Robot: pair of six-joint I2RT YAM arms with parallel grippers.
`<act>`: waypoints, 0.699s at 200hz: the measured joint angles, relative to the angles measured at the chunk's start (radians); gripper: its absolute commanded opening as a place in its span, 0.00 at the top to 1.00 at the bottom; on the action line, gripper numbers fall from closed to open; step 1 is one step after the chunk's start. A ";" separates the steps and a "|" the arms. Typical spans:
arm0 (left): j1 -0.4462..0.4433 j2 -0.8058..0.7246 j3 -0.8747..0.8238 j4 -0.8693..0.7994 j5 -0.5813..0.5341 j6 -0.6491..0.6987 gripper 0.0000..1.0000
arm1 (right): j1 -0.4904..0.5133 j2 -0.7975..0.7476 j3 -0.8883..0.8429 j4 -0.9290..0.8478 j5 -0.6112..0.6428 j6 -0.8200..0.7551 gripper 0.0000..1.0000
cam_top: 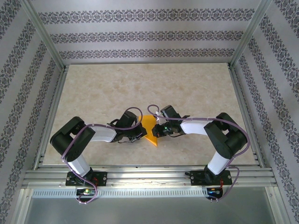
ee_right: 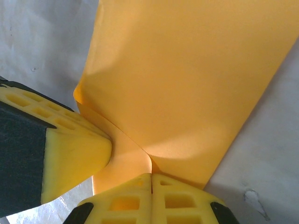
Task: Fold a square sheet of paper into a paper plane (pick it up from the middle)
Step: Third fold the triangle at the center of the table.
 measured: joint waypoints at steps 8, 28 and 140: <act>0.000 0.000 -0.002 0.004 0.000 0.000 0.96 | 0.000 0.000 0.000 0.000 0.000 0.000 1.00; 0.000 0.002 -0.006 0.014 0.000 0.000 0.96 | 0.000 0.000 0.001 0.000 0.000 0.000 1.00; 0.000 0.011 -0.006 0.034 0.002 0.001 0.96 | -0.060 -0.229 -0.034 -0.021 -0.059 0.106 0.76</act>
